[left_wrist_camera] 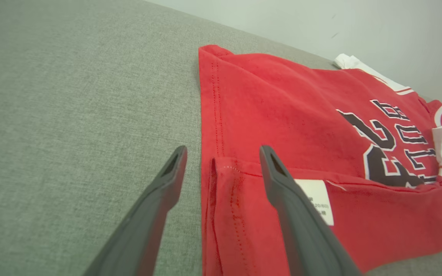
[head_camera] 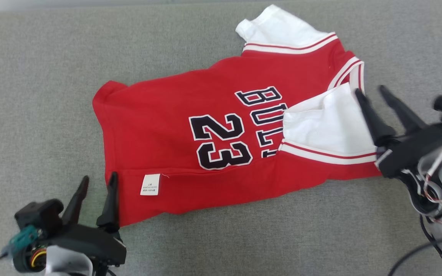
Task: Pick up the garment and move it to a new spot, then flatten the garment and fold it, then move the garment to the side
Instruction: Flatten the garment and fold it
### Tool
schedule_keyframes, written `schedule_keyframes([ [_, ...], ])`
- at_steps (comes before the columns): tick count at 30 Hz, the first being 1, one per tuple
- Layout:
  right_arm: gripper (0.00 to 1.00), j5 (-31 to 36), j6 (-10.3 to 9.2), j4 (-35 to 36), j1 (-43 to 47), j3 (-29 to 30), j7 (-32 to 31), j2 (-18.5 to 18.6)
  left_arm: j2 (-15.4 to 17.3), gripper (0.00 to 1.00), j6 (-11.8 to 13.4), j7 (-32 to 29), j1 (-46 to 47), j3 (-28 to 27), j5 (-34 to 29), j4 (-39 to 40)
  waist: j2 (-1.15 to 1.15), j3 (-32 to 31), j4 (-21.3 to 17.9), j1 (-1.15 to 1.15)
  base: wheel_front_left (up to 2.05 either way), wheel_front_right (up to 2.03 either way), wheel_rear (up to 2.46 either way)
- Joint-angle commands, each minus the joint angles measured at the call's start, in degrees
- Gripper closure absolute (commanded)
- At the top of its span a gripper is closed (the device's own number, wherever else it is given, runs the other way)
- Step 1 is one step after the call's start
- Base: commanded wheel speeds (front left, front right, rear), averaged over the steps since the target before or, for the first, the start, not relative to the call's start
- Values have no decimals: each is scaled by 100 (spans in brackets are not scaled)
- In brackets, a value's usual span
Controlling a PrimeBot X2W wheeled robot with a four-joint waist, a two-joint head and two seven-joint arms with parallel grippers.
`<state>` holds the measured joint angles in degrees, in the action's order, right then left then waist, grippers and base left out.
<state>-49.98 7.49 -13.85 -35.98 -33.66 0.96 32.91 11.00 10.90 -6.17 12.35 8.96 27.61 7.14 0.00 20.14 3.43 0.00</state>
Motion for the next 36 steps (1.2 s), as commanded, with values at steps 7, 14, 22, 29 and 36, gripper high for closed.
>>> schedule_keyframes([
  [7, 0, 768, 0, 7, 832, 987, 1205, -392, -120, 0, 246, 936, -318, -99, -432, 271, 0, -304, -108, 0, 0, 0, 0],
  [14, 0, 1953, 0, 558, 1745, 1778, 1409, -1045, -154, 0, 311, 1687, -312, -2, -825, 86, 0, -611, -240, 0, 0, 0, 0],
  [22, 0, 2978, 0, 1153, 2729, 2060, 1422, -1419, -29, 0, 414, 1891, -560, 159, -1198, -154, 0, -954, -328, 0, 0, 0, 0],
  [29, 0, 3226, 0, 1497, 3366, 2161, 1208, -1622, 48, 0, 468, 1825, -890, 279, -1321, -200, 0, -1239, -353, 0, 0, 0, 0],
  [36, 0, 3331, 0, 1776, 3721, 2261, 993, -1738, 123, 0, 535, 1723, -1113, 315, -1357, -175, 0, -1413, -365, 0, 0, 0, 0],
])
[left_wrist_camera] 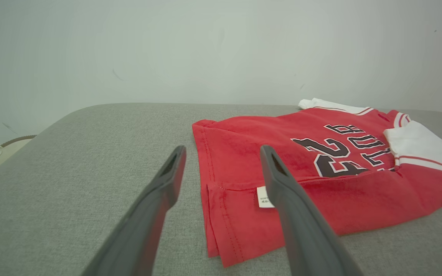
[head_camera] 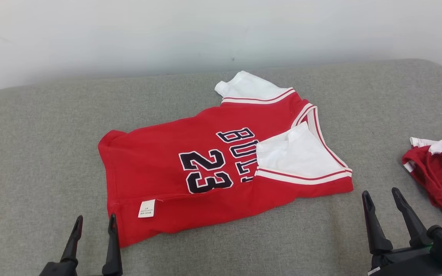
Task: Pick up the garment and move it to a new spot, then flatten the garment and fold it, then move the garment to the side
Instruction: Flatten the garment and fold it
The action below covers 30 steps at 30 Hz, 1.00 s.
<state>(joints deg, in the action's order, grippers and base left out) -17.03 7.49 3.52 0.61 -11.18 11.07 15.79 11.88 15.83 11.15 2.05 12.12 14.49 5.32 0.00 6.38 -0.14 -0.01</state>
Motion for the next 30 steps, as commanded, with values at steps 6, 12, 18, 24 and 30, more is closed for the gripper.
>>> schedule_keyframes([
  [6, 0, 58, 0, 159, 132, 68, -104, -58, 59, 0, 36, -35, -83, 22, -31, 15, 0, -66, 15, 1, 0, 0, 0],
  [12, 0, 46, 0, 204, 89, 93, -140, -56, 66, 0, 55, -69, -53, 36, 2, 11, 0, -60, 41, 1, 0, 0, 0],
  [18, 0, -109, 0, -8, -208, 149, -144, 81, 47, 0, -15, -240, 98, 116, 63, -76, 0, 46, 94, 1, 0, 0, 0],
  [24, 0, -269, 0, -730, -756, -30, -138, 302, -74, 0, -105, -446, 325, 231, 248, -452, 0, 288, 128, 1, 0, 0, 0],
  [30, 0, -536, 0, -1634, -1391, -424, -29, 514, -209, 0, -199, -505, 562, 255, 419, -890, 0, 579, 177, 1, 0, 0, 0],
])
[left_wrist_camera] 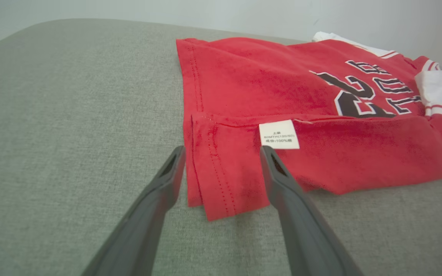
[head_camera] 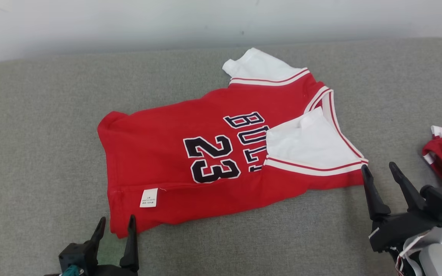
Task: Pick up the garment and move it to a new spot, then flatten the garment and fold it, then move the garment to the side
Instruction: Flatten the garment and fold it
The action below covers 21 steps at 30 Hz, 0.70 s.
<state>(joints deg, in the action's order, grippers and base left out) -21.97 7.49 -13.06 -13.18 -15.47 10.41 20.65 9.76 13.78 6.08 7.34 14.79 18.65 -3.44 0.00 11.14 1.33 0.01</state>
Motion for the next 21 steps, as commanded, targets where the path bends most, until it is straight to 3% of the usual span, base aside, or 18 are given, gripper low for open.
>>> schedule_keyframes([
  [1, 0, -93, 0, -122, -111, -64, 44, 48, -16, 0, -19, -33, 62, -8, 56, -100, 0, 143, 39, -1, 0, 0, 0],
  [10, 0, -468, 0, -1251, -866, -575, 141, 138, -139, 0, -187, -92, 324, -79, 405, -570, 0, 394, 64, -1, 0, 0, 0],
  [16, 0, -789, 0, -1788, -1166, -863, 100, 117, -236, 0, -548, -448, 348, 14, 857, -787, 0, 463, 71, -1, 0, 0, 0],
  [17, 0, -860, 0, -1856, -1195, -920, 73, 105, -223, 25, -595, -498, 365, 30, 898, -813, 0, 472, 72, -1, 0, 0, 0],
  [18, 32, -909, 0, -1861, -1236, -966, 137, 95, -232, 48, -617, -533, 379, 30, 947, -824, 0, 481, 71, -1, 0, 0, 0],
  [19, 62, -980, 0, -1882, -1278, -980, 179, 92, -234, 78, -669, -567, 389, 38, 979, -841, 0, 488, 68, -1, 0, 0, 0],
  [20, 76, -1081, 0, -1933, -1286, -1011, 183, 79, -233, 100, -713, -601, 393, 40, 1006, -853, 0, 492, 62, -1, 0, 0, 0],
  [21, 100, -1196, 0, -1962, -1334, -1085, 232, 106, -217, 100, -777, -633, 417, 43, 1076, -870, 0, 497, 54, -1, 0, 0, 0],
])
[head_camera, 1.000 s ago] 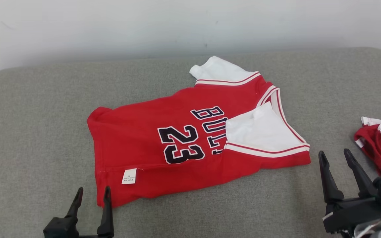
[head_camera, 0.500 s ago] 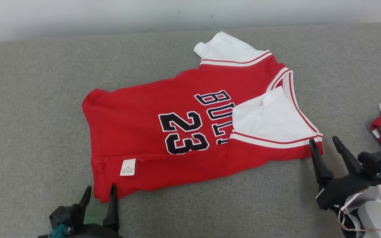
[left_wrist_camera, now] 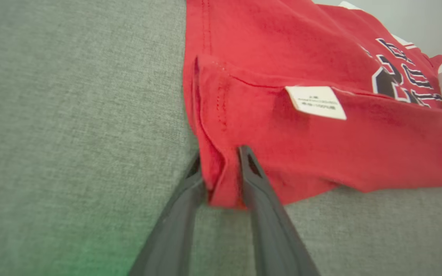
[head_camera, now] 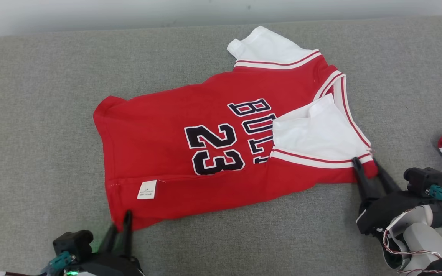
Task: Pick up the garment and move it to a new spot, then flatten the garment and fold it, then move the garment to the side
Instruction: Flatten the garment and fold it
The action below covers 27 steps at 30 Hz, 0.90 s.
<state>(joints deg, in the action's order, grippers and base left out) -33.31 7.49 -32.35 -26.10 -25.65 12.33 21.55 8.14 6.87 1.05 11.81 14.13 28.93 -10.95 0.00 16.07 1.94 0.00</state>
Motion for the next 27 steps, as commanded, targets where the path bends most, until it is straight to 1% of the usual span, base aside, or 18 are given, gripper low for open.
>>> schedule_keyframes([
  [1, 100, -145, -2, -68, -51, -108, 50, 34, -16, 100, -106, -151, -17, 105, 63, -127, 0, 5, -10, 0, 0, 0, 0],
  [2, 100, -145, -2, -68, -51, -108, 50, 34, -16, 100, -106, -151, -17, 105, 63, -127, 0, 5, -10, 0, 0, 0, 0],
  [5, 100, -341, -3, -81, -55, -216, 87, 88, 12, 100, -224, -244, -19, 92, 211, -58, 0, -8, -15, 0, 0, 0, 0],
  [9, 100, -645, -3, 89, 122, -312, 134, 162, 112, 100, -318, -375, -164, 114, 281, 143, 0, -43, -8, 0, 0, 0, 0],
  [12, 100, -818, -2, 355, 327, -338, 159, 230, 276, 100, -327, -505, -306, 116, 275, 395, 0, -73, 0, 0, 0, 0, 0],
  [16, 100, -890, -3, 815, 756, -224, 169, 351, 514, 100, -260, -676, -536, 87, 208, 801, 0, -129, 6, 0, 0, 0, 0],
  [21, 100, -852, -3, 1387, 1563, 246, 31, 301, 736, 100, -151, -900, -845, 46, 197, 1257, 0, -260, -4, 0, 0, 0, 0],
  [24, 100, -721, -3, 1702, 2078, 645, -115, 139, 814, 100, -52, -999, -1015, 3, 211, 1466, 0, -338, -53, 0, 0, 0, 0],
  [27, 100, -544, -3, 2053, 2498, 974, -302, -134, 865, 100, 41, -1122, -1160, 0, 222, 1643, 0, -390, -127, 0, 0, 0, 0],
])
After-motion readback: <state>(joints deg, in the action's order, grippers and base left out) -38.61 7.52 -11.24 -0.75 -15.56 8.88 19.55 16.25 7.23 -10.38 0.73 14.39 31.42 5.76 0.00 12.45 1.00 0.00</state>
